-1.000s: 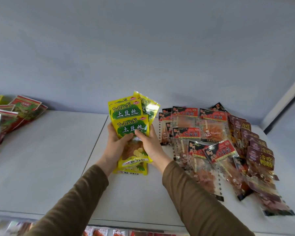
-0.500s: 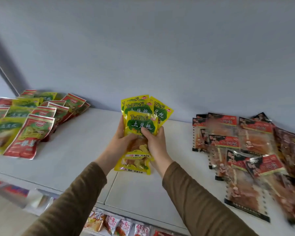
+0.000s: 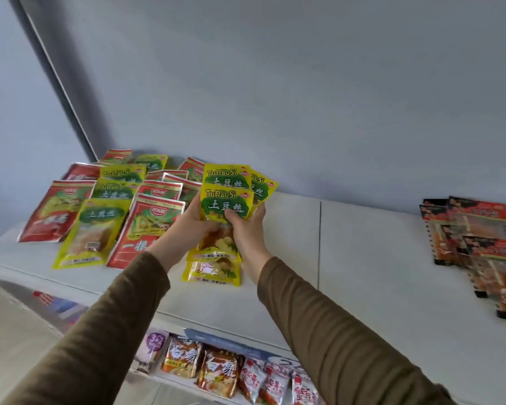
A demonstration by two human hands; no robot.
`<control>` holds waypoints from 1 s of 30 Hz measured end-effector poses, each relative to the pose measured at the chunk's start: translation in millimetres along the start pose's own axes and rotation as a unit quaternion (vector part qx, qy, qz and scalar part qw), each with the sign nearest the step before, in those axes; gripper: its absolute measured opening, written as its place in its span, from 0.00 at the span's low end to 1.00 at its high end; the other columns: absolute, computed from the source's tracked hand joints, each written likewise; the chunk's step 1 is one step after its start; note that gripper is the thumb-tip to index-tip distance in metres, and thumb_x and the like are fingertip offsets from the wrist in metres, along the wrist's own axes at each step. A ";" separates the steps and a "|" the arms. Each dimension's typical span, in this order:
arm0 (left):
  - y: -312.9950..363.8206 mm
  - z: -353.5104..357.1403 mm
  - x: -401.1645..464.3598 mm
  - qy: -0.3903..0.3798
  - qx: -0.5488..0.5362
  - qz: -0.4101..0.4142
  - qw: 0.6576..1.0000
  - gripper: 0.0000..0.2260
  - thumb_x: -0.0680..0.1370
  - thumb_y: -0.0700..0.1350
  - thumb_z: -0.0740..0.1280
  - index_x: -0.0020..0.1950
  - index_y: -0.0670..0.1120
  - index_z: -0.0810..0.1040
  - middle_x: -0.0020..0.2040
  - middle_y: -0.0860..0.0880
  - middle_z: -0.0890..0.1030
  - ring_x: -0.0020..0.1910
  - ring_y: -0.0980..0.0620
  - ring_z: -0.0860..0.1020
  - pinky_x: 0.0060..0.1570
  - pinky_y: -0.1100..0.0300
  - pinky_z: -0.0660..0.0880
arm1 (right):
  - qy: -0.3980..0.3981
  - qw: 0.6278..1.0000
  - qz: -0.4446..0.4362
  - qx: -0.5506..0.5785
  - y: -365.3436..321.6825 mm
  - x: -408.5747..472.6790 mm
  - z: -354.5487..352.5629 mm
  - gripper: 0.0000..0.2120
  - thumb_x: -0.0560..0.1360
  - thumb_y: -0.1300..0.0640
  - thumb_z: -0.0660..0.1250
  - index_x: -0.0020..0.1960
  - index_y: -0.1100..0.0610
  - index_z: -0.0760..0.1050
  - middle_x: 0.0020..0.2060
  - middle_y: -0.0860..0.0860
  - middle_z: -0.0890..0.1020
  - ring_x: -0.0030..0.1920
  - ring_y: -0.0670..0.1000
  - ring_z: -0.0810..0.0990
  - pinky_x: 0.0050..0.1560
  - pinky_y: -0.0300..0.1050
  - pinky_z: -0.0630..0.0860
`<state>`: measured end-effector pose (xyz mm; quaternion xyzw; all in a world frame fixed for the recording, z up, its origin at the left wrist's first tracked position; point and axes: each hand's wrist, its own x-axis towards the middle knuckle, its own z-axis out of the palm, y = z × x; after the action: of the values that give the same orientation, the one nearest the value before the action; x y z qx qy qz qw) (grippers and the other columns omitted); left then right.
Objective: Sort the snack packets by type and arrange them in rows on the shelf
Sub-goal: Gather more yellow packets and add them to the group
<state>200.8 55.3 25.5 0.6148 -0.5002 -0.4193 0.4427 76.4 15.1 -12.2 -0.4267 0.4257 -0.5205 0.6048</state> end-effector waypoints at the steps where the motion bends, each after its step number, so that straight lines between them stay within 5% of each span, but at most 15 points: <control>1: -2.9 -11.0 4.7 -0.002 0.009 0.002 1.000 0.34 0.75 0.30 0.68 0.73 0.60 0.69 0.55 0.49 0.86 0.49 0.46 0.87 0.46 0.49 0.84 | 0.002 1.000 0.006 -0.010 4.0 2.1 12.6 0.36 0.75 0.58 0.72 0.77 0.48 0.56 0.63 0.48 0.79 0.61 0.49 0.80 0.67 0.57 0.75; 7: -12.1 -54.0 25.4 0.016 0.103 0.016 0.994 0.36 0.72 0.31 0.72 0.75 0.51 0.62 0.57 0.48 0.80 0.54 0.47 0.83 0.43 0.56 0.83 | -0.003 0.989 0.029 -0.143 13.4 19.1 56.4 0.32 0.73 0.50 0.72 0.74 0.47 0.65 0.62 0.48 0.81 0.61 0.53 0.80 0.66 0.57 0.76; 12: -26.1 -56.7 23.3 0.026 0.133 -0.003 0.991 0.47 0.75 0.34 0.71 0.83 0.52 0.43 0.75 0.43 0.64 0.64 0.41 0.77 0.51 0.51 0.82 | 0.038 0.985 0.039 -0.163 11.0 24.5 58.6 0.35 0.72 0.48 0.71 0.76 0.50 0.65 0.69 0.53 0.77 0.67 0.57 0.77 0.69 0.57 0.74; 15: -28.4 -54.0 13.6 0.049 0.197 0.040 0.978 0.48 0.78 0.43 0.72 0.83 0.50 0.38 0.83 0.44 0.50 0.81 0.41 0.54 0.76 0.47 0.62 | 0.059 0.985 0.025 -0.162 10.7 23.4 58.4 0.37 0.77 0.52 0.69 0.81 0.51 0.55 0.77 0.51 0.67 0.75 0.55 0.68 0.73 0.49 0.66; 18: -24.8 -55.1 -5.3 0.074 0.315 0.112 0.939 0.46 0.80 0.52 0.69 0.83 0.49 0.38 0.84 0.44 0.43 0.83 0.42 0.43 0.79 0.44 0.49 | 0.063 0.989 0.027 -0.131 15.2 19.6 61.7 0.37 0.80 0.56 0.67 0.82 0.49 0.51 0.77 0.49 0.65 0.74 0.52 0.68 0.71 0.50 0.69; 22: -32.2 -50.0 -33.1 -0.013 0.513 0.124 0.849 0.45 0.77 0.71 0.59 0.84 0.50 0.44 0.84 0.44 0.40 0.82 0.42 0.38 0.79 0.44 0.41 | 0.063 0.987 0.020 -0.147 19.6 19.8 60.5 0.34 0.80 0.56 0.66 0.81 0.50 0.54 0.77 0.49 0.66 0.72 0.50 0.69 0.64 0.42 0.67; 25: -44.5 -48.6 -50.0 -0.068 0.580 0.113 0.804 0.50 0.70 0.82 0.50 0.83 0.57 0.38 0.82 0.47 0.32 0.80 0.43 0.29 0.78 0.40 0.34 | 0.070 0.985 0.033 -0.157 22.4 23.0 54.3 0.33 0.81 0.56 0.66 0.81 0.50 0.55 0.77 0.52 0.66 0.73 0.54 0.69 0.69 0.49 0.68; 28: -50.1 -63.8 -50.4 -0.137 0.575 0.107 0.800 0.56 0.62 0.86 0.49 0.79 0.61 0.29 0.78 0.50 0.24 0.76 0.45 0.22 0.77 0.40 0.31 | 0.063 0.985 0.035 -0.159 23.6 24.2 52.7 0.34 0.81 0.59 0.66 0.82 0.51 0.54 0.77 0.53 0.67 0.73 0.54 0.70 0.71 0.52 0.69; 30: -51.7 -71.8 -47.1 -0.195 0.550 0.103 0.805 0.56 0.64 0.83 0.58 0.77 0.64 0.26 0.76 0.53 0.22 0.75 0.46 0.22 0.74 0.44 0.30 | 0.064 0.986 0.035 -0.150 23.6 24.8 51.0 0.34 0.80 0.62 0.66 0.81 0.51 0.55 0.76 0.54 0.69 0.71 0.54 0.72 0.69 0.53 0.73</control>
<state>275.3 116.3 -2.5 0.6055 -0.7832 -0.1363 -0.0357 134.0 -3.6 -22.6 -0.4634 0.5510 -0.4556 0.5235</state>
